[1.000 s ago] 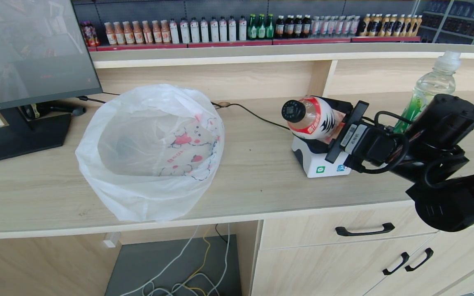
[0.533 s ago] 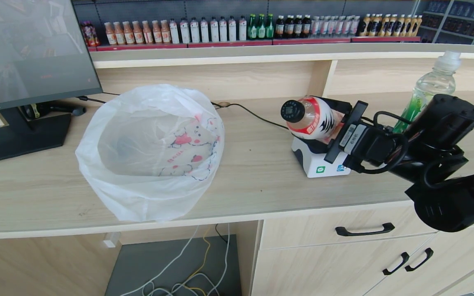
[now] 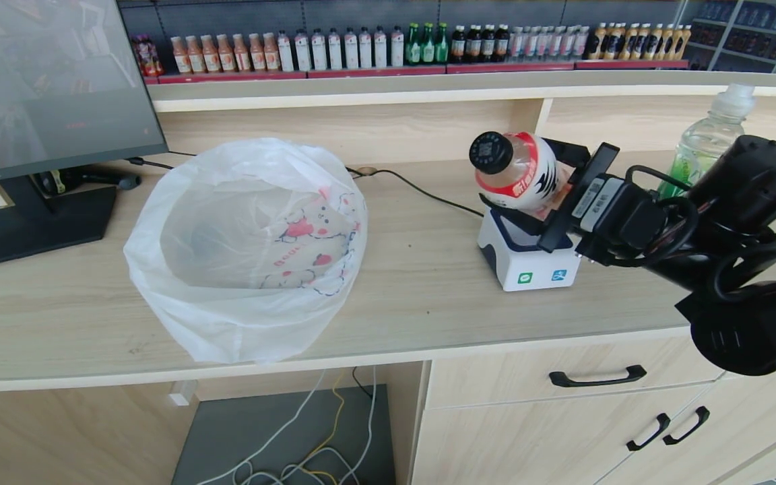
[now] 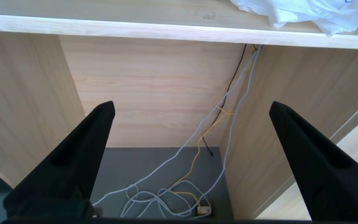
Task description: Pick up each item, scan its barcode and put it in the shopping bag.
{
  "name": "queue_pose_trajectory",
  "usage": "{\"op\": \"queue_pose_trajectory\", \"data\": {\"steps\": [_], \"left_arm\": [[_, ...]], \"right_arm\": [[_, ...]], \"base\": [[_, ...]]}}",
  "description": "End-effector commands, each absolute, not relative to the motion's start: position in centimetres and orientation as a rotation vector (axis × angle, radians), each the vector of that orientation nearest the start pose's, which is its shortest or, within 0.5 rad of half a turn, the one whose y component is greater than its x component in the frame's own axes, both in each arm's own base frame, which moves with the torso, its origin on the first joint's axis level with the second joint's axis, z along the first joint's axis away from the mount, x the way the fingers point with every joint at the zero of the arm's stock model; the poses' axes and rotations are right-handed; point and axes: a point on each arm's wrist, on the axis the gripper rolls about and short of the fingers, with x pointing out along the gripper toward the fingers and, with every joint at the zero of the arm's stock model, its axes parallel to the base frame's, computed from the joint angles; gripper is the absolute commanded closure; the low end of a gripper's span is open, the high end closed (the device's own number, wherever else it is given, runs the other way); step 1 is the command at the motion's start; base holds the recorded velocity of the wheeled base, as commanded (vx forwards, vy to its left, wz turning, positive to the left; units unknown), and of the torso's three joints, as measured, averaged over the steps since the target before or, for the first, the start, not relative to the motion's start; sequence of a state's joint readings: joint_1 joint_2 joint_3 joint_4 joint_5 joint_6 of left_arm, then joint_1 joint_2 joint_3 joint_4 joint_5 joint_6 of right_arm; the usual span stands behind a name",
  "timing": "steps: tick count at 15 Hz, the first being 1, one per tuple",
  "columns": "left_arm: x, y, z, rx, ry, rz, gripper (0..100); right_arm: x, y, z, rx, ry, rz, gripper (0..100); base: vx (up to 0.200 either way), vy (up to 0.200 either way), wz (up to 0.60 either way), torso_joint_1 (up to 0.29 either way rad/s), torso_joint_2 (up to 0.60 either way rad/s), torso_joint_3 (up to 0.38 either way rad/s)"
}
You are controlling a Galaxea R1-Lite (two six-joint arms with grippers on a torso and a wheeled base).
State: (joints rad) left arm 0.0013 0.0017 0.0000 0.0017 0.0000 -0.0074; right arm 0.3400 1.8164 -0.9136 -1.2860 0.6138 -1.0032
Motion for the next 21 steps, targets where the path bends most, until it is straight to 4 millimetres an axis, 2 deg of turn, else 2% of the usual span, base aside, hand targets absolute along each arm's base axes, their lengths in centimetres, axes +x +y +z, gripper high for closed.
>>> {"op": "queue_pose_trajectory", "data": {"steps": [1,4,9,13,14,18,21], "left_arm": [[-2.3,0.0,7.5,-0.008,0.003,0.002,0],[-2.3,0.0,7.5,-0.008,0.003,0.002,0],[-2.3,0.0,7.5,-0.008,0.003,0.002,0],[-2.3,0.0,7.5,-0.008,0.003,0.002,0],[-2.3,0.0,7.5,-0.008,0.003,0.002,0],[-2.3,0.0,7.5,-0.008,0.003,0.002,0],[-2.3,0.0,7.5,-0.006,0.003,0.000,0]], "right_arm": [[29.9,12.2,25.1,-0.954,-0.862,0.638,100],[28.6,12.2,26.6,-0.885,-0.856,0.591,100],[27.7,12.5,27.5,-0.733,-0.816,0.584,100],[27.3,13.4,27.3,-0.462,-0.780,0.527,100],[27.1,13.9,27.0,-0.340,-0.761,0.484,100],[26.7,15.0,26.5,-0.197,-0.715,0.448,100],[26.5,14.9,25.9,-0.139,-0.670,0.434,100]], "base": [[0.000,0.000,0.00,0.000,0.00,0.000],[0.000,0.000,0.00,0.000,0.00,0.000],[0.000,0.000,0.00,0.000,0.00,0.000],[0.000,0.000,0.00,0.000,0.00,0.000],[0.000,0.000,0.00,0.000,0.00,0.000],[0.000,0.000,0.00,0.000,0.00,0.000],[0.000,0.000,0.00,0.000,0.00,0.000]]}}
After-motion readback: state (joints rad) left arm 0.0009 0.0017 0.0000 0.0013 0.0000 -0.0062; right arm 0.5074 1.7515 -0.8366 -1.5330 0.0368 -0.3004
